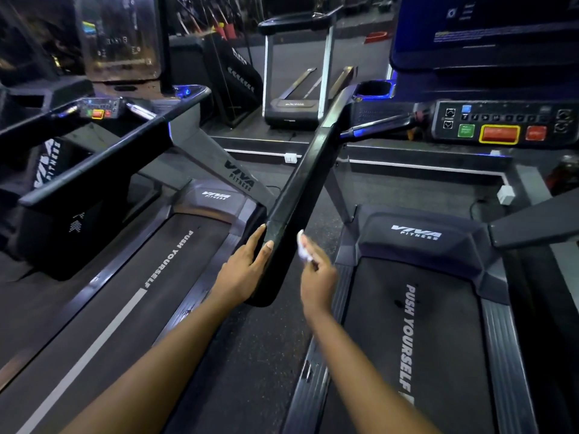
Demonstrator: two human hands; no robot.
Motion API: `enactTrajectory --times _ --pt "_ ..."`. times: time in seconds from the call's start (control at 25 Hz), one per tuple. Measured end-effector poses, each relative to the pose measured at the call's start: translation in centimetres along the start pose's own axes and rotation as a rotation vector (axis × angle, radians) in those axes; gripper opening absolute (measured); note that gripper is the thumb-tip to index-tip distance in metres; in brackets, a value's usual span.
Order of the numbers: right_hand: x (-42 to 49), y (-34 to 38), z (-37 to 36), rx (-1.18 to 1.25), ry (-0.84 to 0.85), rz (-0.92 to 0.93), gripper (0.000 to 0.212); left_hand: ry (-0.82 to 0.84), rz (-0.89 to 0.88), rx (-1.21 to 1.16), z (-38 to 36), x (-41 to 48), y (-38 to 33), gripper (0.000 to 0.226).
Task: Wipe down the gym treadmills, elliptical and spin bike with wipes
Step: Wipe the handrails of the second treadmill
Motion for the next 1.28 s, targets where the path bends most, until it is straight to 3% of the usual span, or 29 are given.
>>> enactTrajectory --times 0.2,0.44,0.56,0.72,0.84,0.92,1.04,1.12,1.2,1.28 --pt "5.7 -3.3 -2.6 -0.1 0.003 -0.206 0.045 0.004 -0.019 -0.04 0.0 0.1 0.0 0.053" --pt "-0.8 -3.1 -2.7 -0.021 -0.024 -0.237 0.04 0.001 -0.027 -0.074 -0.2 0.6 0.8 0.053" --pt "-5.1 -1.6 -2.2 0.035 -0.037 -0.217 0.032 0.011 -0.045 -0.097 -0.3 0.7 0.8 0.053" --pt "-8.3 -0.1 -1.4 -0.067 -0.103 -0.067 0.049 0.029 -0.039 -0.064 -0.4 0.7 1.0 0.053" --pt "-4.5 -1.9 -0.2 -0.132 -0.193 -0.234 0.047 0.031 -0.043 -0.056 -0.6 1.0 1.1 0.054" --pt "-1.7 -3.5 -0.9 -0.176 -0.141 -0.348 0.04 0.028 -0.05 -0.068 -0.6 1.1 1.3 0.055" --pt "-1.9 -4.4 -2.6 -0.035 -0.124 -0.485 0.026 0.033 -0.066 -0.078 -0.6 1.1 1.3 0.054" --pt "-3.8 -4.8 -3.0 0.089 -0.13 -0.498 0.029 0.033 -0.052 -0.079 -0.5 1.0 1.3 0.054" --pt "-5.9 -4.7 -3.1 0.076 -0.135 -0.519 0.036 0.035 -0.046 -0.086 -0.6 1.1 1.4 0.054" --pt "-7.7 -3.6 -2.9 -0.026 -0.115 -0.527 0.028 0.042 -0.052 -0.102 -0.6 1.2 1.4 0.055"
Point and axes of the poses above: each hand's wrist, its own x-axis towards the middle knuckle, its own z-axis out of the back of the hand, y = z × x, the point moved 7 cm from there along x, towards the middle knuckle, and after that the axes turned 13 degrees about -x, right-handed, at the moved point
